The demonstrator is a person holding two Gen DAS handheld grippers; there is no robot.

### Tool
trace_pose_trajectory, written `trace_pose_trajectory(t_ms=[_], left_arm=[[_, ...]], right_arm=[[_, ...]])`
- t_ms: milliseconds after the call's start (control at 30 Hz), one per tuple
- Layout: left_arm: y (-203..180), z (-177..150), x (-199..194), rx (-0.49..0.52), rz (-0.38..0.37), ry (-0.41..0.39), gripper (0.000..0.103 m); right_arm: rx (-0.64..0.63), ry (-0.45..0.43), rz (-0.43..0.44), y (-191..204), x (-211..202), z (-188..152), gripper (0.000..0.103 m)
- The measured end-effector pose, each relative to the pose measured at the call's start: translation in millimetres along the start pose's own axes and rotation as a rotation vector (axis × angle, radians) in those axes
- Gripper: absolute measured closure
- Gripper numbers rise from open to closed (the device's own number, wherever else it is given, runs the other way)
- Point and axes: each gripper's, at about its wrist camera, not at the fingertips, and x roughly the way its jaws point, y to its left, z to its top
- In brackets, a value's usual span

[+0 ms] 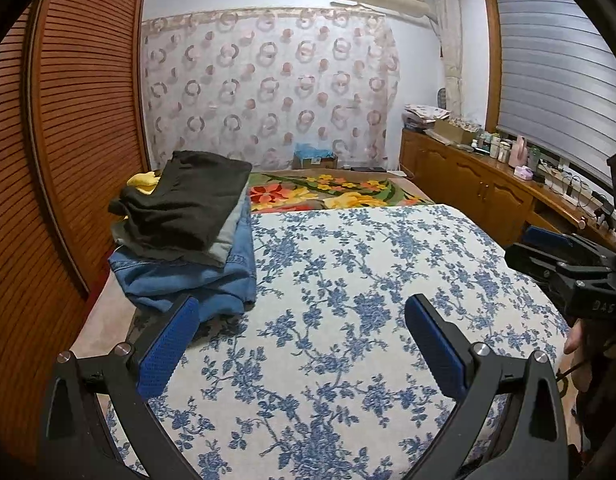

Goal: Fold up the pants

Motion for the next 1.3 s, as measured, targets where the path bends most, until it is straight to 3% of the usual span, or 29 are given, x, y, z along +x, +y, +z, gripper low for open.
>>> trace_pose_trajectory(t_ms=[733, 1300], left_arm=[[-33.0, 48.8, -29.1, 0.024, -0.053, -0.105, 0.001], [-26.8, 60.2, -65.7, 0.017, -0.02, -0.198, 0.001]], right_arm=[[0.012, -0.115, -0.101, 0.8, -51.2, 14.6, 0.012], [-0.006, -0.213, -0.128, 5.7, -66.5, 8.0, 0.012]])
